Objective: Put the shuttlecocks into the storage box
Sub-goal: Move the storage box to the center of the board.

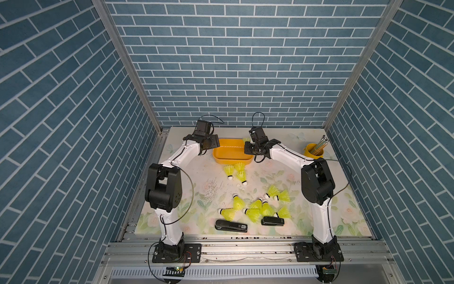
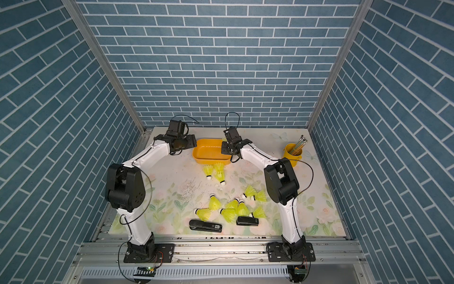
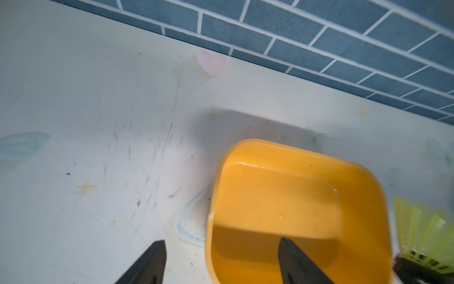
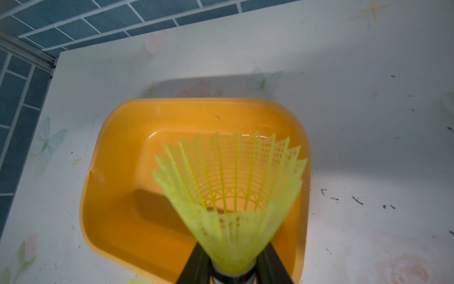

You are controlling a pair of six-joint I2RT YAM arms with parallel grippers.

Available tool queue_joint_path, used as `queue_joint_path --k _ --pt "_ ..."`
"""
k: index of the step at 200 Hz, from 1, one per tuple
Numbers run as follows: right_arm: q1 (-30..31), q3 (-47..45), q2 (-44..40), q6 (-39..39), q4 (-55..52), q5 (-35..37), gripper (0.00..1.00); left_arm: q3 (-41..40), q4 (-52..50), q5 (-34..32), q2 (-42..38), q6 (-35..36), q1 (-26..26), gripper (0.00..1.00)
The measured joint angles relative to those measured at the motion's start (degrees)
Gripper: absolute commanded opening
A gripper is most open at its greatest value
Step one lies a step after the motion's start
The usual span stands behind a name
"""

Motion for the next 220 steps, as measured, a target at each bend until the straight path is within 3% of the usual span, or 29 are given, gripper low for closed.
queue_joint_path --k 32,75,116,176,220 --pt "0.2 5.1 3.5 0.0 -2.9 -0.7 0.18 3.7 0.3 -1.2 7.7 2.6 0.2 0.61" --pt "0.4 11.4 7.6 0.0 -5.5 -0.8 0.18 6.0 0.1 -2.3 14.9 4.8 0.2 0.55" --pt "0.5 12.0 8.9 0.0 -7.7 -0.7 0.18 5.3 1.7 -2.0 14.9 6.5 0.2 0.31" --pt "0.5 12.1 9.1 -0.4 -10.8 0.4 0.16 -1.5 3.4 -1.6 11.8 7.2 -0.9 0.17" --pt "0.9 9.3 8.7 -2.1 -11.8 1.9 0.17 -6.6 4.9 -1.6 7.8 6.4 -2.3 0.02"
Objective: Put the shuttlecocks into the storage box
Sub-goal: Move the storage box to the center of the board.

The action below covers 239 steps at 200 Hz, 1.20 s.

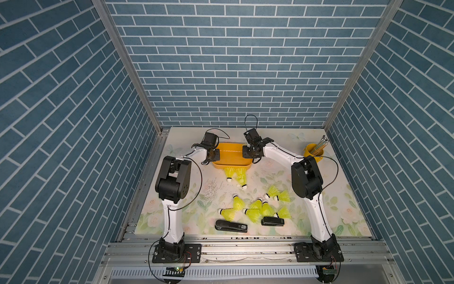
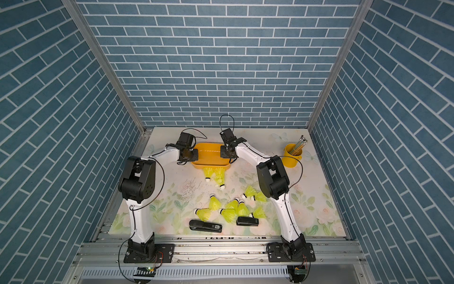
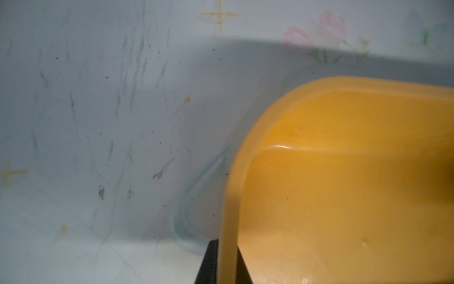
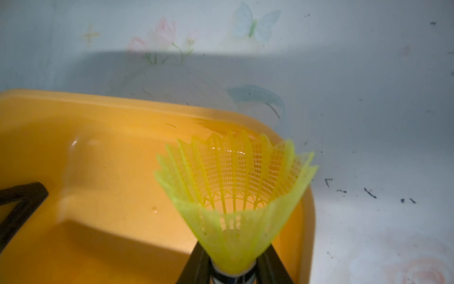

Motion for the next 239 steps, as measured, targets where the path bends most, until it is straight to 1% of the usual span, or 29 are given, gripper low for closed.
queue_joint_path --k 7,29,54,78,109,152,191,229,239 --pt "0.1 -0.9 -0.3 -0.3 -0.1 0.1 0.17 -0.2 0.1 0.0 -0.2 -0.1 -0.4 0.00" --pt "0.4 -4.4 -2.4 -1.3 -0.5 0.6 0.17 -0.8 0.2 0.0 -0.2 -0.9 -1.9 0.00" --pt "0.6 -10.5 -7.9 -2.2 -0.5 0.9 0.17 -2.2 0.2 0.1 -1.2 -3.2 -3.5 0.00" --pt "0.6 -14.6 -12.7 -2.8 -0.4 1.1 0.17 -2.7 0.2 0.4 -1.6 -5.5 -5.2 0.00" --pt "0.6 -19.1 -16.5 -3.3 -0.7 1.5 0.17 -3.1 0.2 0.4 -1.6 -8.6 -7.8 0.00" --pt "-0.2 -22.7 -16.9 -3.6 -1.8 2.0 0.17 -4.7 1.9 -0.2 -2.2 -12.7 -9.8 0.00" --pt "-1.5 -23.0 -16.7 -3.6 -2.6 3.8 0.17 -5.2 2.5 -1.2 -2.4 -14.4 -10.6 0.00" --pt "-1.9 -19.8 -13.4 -3.6 -3.3 5.7 0.17 -5.2 2.6 -1.7 -2.5 -14.6 -11.0 0.03" --pt "-1.9 -18.8 -12.5 -3.6 -3.5 6.2 0.17 -5.2 2.5 -1.8 -2.4 -14.6 -11.0 0.05"
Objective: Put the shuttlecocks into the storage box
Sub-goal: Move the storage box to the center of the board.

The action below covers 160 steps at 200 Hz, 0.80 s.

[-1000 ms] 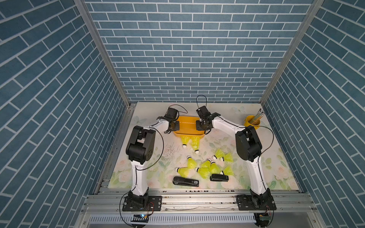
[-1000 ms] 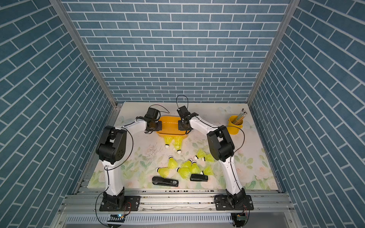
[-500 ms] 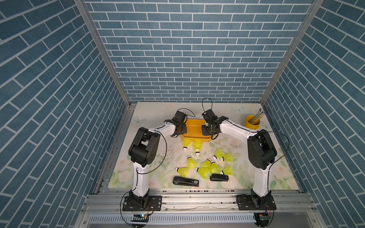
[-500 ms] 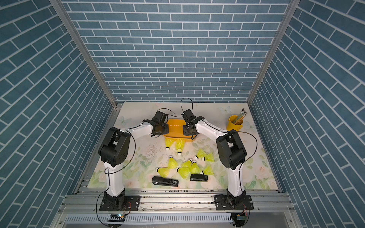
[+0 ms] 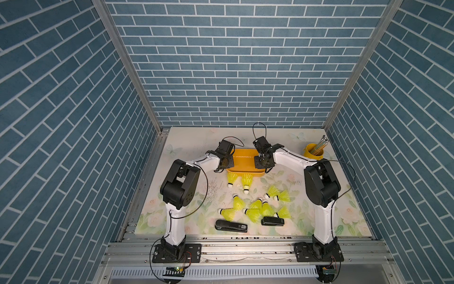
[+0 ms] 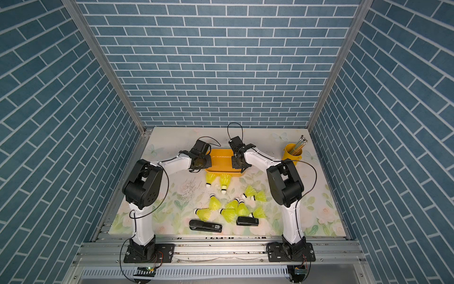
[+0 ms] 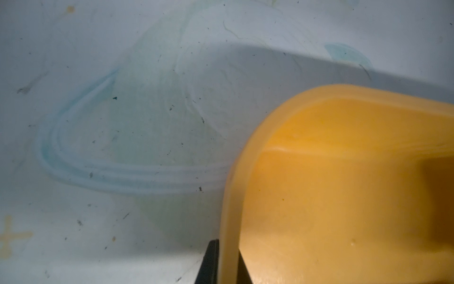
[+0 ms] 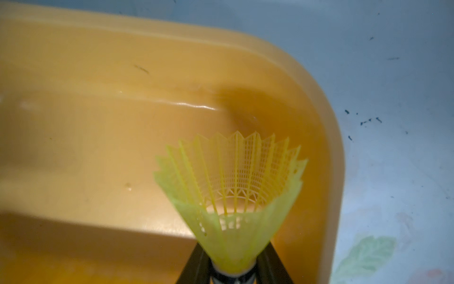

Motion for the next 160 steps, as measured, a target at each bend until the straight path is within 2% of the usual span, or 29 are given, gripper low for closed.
queue_joint_path --k 6,28,44,71,112,160 --pt "0.0 0.5 0.5 0.0 -0.1 0.2 0.17 0.0 0.0 0.0 0.0 0.0 0.0 0.08" --pt "0.0 1.2 1.4 0.4 -0.6 1.0 0.17 0.0 -0.2 -0.2 0.0 0.1 0.0 0.27" --pt "0.0 1.2 1.8 1.0 -0.8 1.4 0.17 0.0 -0.8 -0.2 0.0 -0.1 -0.3 0.45" --pt "0.0 1.4 2.4 1.1 -1.0 1.7 0.17 0.0 -1.3 -0.4 0.0 0.0 -0.6 0.58" --pt "0.0 2.4 3.0 1.4 -1.2 2.3 0.17 -0.3 -2.0 -1.2 -1.6 0.0 -0.8 0.66" --pt "0.0 2.7 3.8 1.7 -1.1 2.7 0.17 -1.6 -2.1 0.3 -10.9 1.1 -1.0 0.67"
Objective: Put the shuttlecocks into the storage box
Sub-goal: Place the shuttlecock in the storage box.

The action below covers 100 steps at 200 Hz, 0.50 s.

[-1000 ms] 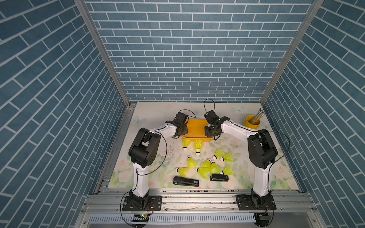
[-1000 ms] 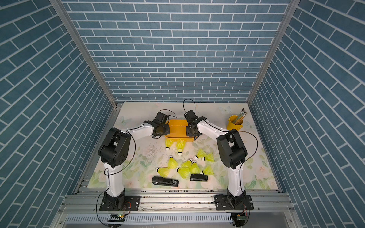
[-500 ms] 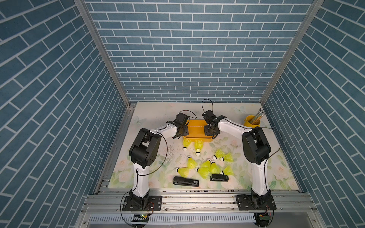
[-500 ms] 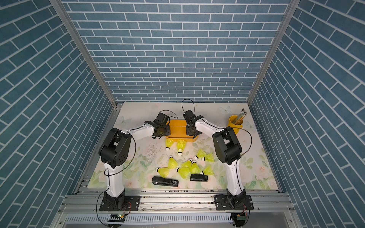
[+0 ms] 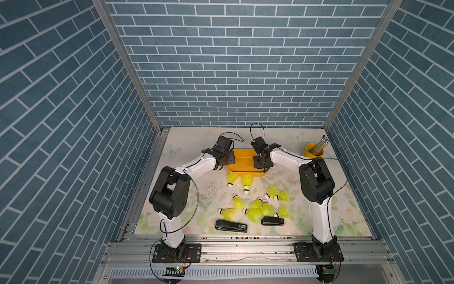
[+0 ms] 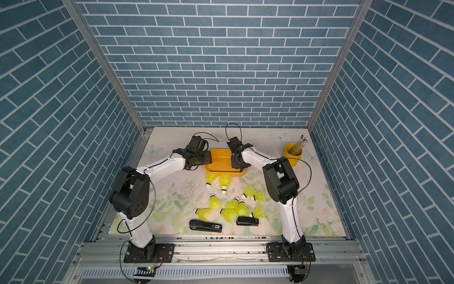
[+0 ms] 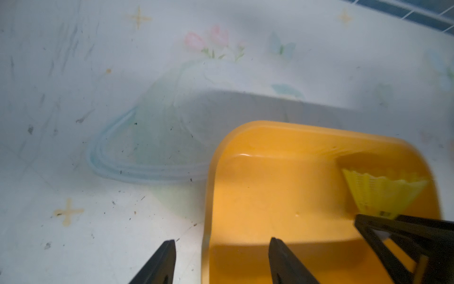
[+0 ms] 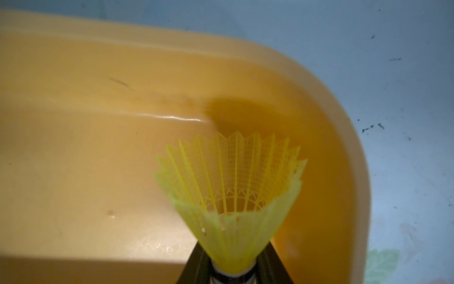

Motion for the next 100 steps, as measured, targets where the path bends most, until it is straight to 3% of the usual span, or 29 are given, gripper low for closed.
queue_joint_path --k 50,100 --pt "0.0 0.4 1.3 0.9 0.0 0.9 0.18 -2.4 3.4 12.4 -3.5 1.2 -0.1 0.67" --pt "0.0 1.2 2.3 0.9 -0.1 1.7 0.26 -2.9 3.4 16.1 -3.5 1.3 -0.1 0.67"
